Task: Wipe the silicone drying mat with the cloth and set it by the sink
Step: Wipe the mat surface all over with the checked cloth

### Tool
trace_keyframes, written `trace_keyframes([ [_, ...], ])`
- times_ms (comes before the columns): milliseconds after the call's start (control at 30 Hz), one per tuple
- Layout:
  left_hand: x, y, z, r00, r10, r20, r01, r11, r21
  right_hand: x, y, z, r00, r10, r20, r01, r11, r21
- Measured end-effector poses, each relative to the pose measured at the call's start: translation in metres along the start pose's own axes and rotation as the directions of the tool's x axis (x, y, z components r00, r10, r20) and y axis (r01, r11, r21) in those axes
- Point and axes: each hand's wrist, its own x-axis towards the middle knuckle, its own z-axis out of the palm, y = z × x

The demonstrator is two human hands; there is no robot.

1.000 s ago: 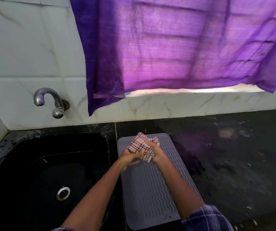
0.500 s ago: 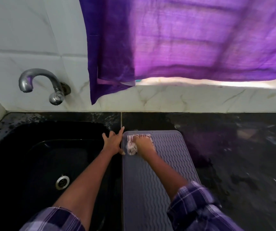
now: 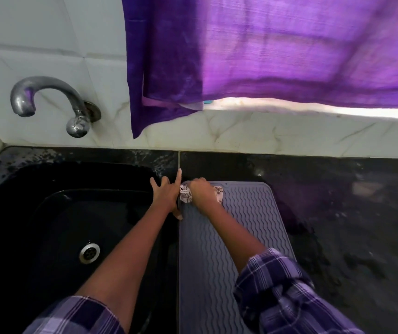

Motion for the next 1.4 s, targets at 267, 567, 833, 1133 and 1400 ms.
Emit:
trace_keyframes([
  [267, 0.0, -0.004, 0.004, 1.0, 0.008, -0.021, -0.008, 1.0, 0.0, -0.039, 0.001, -0.002, 0.975, -0.087, 0.206, 0.083, 0.996, 0.027],
  [567, 0.001, -0.008, 0.009, 0.997, 0.016, -0.071, -0.02, 0.998, -0.052, -0.001, 0.001, 0.0, 0.999, -0.004, 0.034, 0.004, 1.0, 0.026],
  [833, -0.007, 0.002, 0.008, 0.991, -0.063, -0.116, 0.058, 0.997, -0.041, -0.013, 0.007, -0.018, 0.991, 0.012, 0.134, -0.027, 0.993, 0.113],
  [1133, -0.001, 0.0, 0.01, 0.989, -0.118, -0.094, 0.109, 0.99, -0.093, -0.016, 0.005, 0.008, 0.993, -0.004, 0.12, -0.012, 0.991, 0.135],
  [1400, -0.002, -0.001, 0.008, 0.998, 0.066, -0.013, -0.065, 0.997, 0.028, -0.018, 0.016, -0.021, 0.999, 0.032, 0.0, -0.032, 0.992, 0.12],
])
